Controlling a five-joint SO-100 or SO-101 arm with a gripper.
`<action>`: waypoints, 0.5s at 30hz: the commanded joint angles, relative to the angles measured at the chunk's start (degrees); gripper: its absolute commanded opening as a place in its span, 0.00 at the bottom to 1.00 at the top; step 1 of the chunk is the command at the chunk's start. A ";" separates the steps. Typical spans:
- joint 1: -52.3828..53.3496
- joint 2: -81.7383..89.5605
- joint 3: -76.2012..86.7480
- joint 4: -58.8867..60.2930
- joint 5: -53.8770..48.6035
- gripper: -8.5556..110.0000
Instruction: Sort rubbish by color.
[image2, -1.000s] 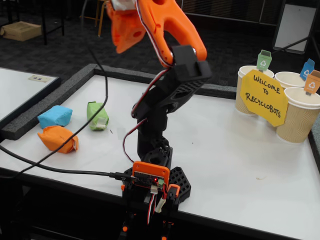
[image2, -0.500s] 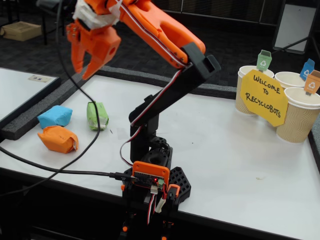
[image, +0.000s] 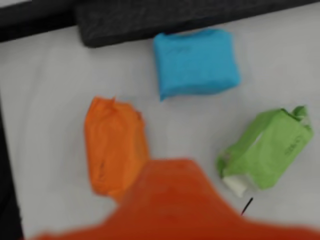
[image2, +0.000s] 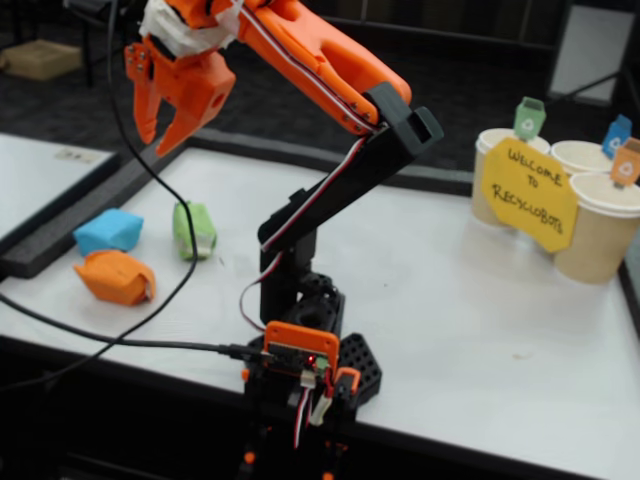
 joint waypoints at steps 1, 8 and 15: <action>3.25 -1.76 -0.35 -4.04 -0.70 0.08; 4.39 -12.57 -0.44 -9.23 -0.70 0.08; 4.83 -24.52 -4.92 -9.05 -2.37 0.08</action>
